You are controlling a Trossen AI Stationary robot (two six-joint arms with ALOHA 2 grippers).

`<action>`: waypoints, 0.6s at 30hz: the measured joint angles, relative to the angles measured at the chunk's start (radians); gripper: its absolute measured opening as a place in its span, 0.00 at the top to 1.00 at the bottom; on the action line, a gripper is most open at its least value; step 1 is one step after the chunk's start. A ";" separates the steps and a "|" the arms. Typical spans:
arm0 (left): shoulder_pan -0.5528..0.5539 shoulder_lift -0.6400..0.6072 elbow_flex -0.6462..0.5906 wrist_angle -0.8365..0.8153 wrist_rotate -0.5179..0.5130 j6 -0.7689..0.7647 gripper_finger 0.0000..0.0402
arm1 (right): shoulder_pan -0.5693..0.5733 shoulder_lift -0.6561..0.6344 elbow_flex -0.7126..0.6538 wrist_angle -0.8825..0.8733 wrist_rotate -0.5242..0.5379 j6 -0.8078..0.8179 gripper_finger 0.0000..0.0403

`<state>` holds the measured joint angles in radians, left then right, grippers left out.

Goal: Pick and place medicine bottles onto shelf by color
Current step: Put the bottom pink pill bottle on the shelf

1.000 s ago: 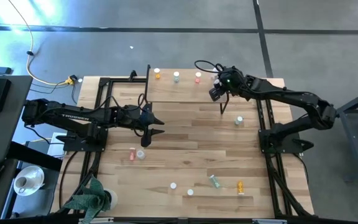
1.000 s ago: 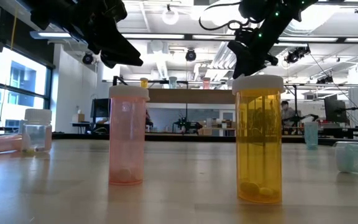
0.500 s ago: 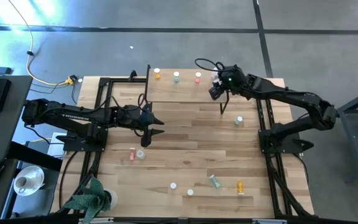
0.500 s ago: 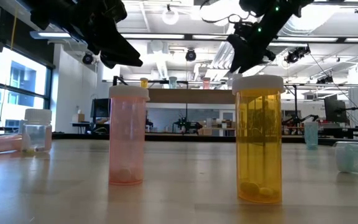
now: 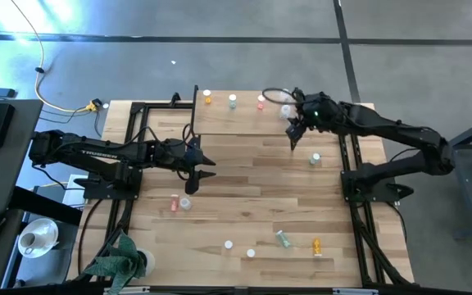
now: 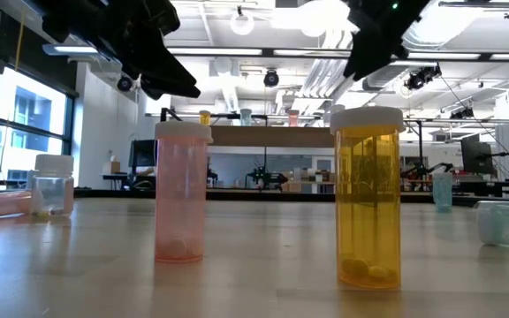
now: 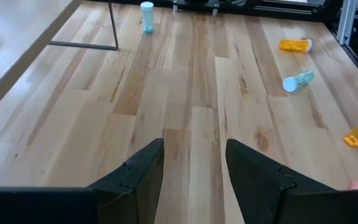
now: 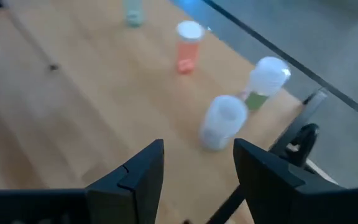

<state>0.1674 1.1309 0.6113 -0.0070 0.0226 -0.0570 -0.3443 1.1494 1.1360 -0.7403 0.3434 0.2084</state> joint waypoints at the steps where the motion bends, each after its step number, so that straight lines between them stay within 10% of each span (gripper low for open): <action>1: 0.000 0.000 0.000 0.000 0.000 -0.006 0.60 | 0.025 -0.014 -0.013 -0.003 0.009 0.003 0.54; 18: -0.101 0.000 0.000 -0.034 -0.007 -0.089 0.60 | 0.402 -0.163 -0.301 0.218 0.161 0.154 0.54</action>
<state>0.0663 1.1309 0.6113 -0.0413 0.0154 -0.1461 0.0578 0.9861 0.8350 -0.5225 0.5048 0.3619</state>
